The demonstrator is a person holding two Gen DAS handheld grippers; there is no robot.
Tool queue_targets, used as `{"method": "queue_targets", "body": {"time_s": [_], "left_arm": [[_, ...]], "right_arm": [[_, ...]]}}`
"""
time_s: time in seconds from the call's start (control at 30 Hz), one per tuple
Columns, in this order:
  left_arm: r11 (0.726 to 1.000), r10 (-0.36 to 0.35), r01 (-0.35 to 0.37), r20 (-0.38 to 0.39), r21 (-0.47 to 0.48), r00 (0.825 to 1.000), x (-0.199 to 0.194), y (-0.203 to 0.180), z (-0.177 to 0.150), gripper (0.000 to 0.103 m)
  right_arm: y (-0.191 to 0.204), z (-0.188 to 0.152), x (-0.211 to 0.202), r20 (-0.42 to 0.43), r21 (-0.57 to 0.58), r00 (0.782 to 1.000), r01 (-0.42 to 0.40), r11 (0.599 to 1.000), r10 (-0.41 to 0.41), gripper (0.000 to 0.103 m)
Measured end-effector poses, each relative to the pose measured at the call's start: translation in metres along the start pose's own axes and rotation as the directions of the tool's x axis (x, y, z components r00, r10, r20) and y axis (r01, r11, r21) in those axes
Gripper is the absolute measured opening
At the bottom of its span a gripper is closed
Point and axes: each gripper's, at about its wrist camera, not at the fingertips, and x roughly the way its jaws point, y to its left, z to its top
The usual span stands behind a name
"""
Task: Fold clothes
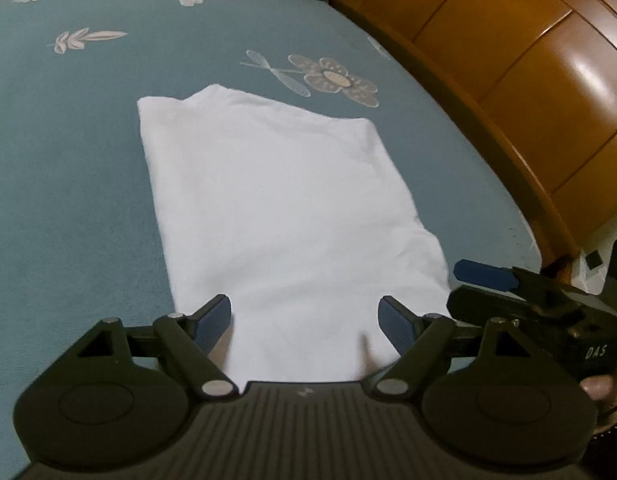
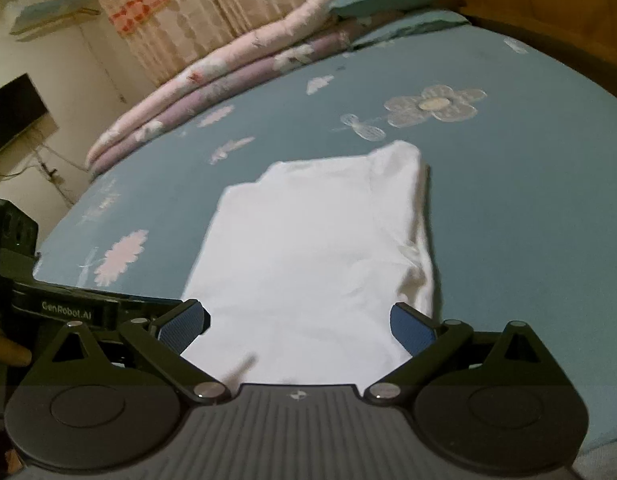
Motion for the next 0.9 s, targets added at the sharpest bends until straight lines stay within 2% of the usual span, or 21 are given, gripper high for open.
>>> {"method": "queue_targets", "body": {"time_s": [0.27, 0.47, 0.7, 0.9], "left_arm": [[0.999, 0.001, -0.004, -0.059, -0.043, 0.998, 0.007, 0.003, -0.013, 0.082], [0.997, 0.006, -0.011, -0.073, -0.07, 0.997, 0.009, 0.006, -0.019, 0.082], [0.999, -0.011, 0.008, -0.072, -0.045, 0.997, 0.0, -0.003, -0.021, 0.083], [0.998, -0.015, 0.01, -0.091, -0.063, 0.996, 0.008, 0.003, -0.024, 0.083]], "right_arm": [[0.006, -0.008, 0.01, -0.066, -0.007, 0.998, -0.02, 1.0, 0.02, 0.103], [-0.001, -0.019, 0.021, -0.131, 0.012, 0.991, 0.012, 1.0, -0.011, 0.103], [0.001, -0.021, 0.018, -0.132, 0.005, 0.991, 0.021, 1.0, -0.02, 0.103], [0.0, -0.021, 0.014, -0.125, 0.001, 0.992, 0.026, 1.0, -0.026, 0.103]]}}
